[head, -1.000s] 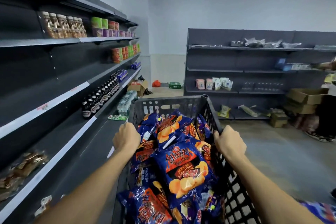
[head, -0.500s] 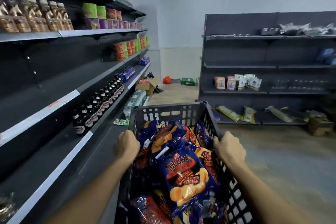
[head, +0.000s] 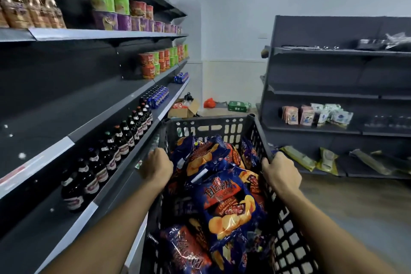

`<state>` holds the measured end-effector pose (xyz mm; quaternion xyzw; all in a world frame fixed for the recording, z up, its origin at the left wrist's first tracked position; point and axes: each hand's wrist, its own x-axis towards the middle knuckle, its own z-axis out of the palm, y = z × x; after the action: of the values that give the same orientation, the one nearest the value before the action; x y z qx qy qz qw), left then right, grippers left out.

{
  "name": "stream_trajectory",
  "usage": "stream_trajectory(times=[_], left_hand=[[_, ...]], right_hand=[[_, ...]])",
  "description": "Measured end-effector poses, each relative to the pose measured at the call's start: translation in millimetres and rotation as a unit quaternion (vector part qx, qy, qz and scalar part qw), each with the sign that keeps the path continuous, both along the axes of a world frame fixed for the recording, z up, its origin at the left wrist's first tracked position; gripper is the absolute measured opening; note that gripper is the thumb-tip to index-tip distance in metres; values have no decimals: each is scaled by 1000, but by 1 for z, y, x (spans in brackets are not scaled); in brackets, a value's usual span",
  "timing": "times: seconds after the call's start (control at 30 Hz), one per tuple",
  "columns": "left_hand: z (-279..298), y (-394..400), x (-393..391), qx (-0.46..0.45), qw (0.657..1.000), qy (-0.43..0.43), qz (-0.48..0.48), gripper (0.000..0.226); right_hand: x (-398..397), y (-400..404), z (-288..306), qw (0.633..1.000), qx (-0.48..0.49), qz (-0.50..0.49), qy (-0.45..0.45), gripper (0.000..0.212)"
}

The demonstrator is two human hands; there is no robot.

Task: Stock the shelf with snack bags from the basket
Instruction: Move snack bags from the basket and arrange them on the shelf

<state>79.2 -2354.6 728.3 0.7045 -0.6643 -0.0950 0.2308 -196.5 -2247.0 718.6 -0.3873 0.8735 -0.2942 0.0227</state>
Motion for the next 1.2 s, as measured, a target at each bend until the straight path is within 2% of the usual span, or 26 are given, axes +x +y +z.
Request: stream_trajectory(times=[0.37, 0.67, 0.87, 1.2], left_hand=[[14, -231, -41, -13, 999, -28, -28, 15], [-4, -400, -110, 6, 998, -58, -11, 23], [-16, -498, -141, 29, 998, -39, 27, 27], [-53, -662, -163, 41, 999, -25, 11, 18]], right_hand=[[-25, -210, -5, 998, 0, -54, -12, 32], [-93, -387, -26, 999, 6, -30, -32, 30], [-131, -501, -28, 1000, 4, -10, -23, 30], [-152, -661, -63, 1000, 2, -21, -16, 34]])
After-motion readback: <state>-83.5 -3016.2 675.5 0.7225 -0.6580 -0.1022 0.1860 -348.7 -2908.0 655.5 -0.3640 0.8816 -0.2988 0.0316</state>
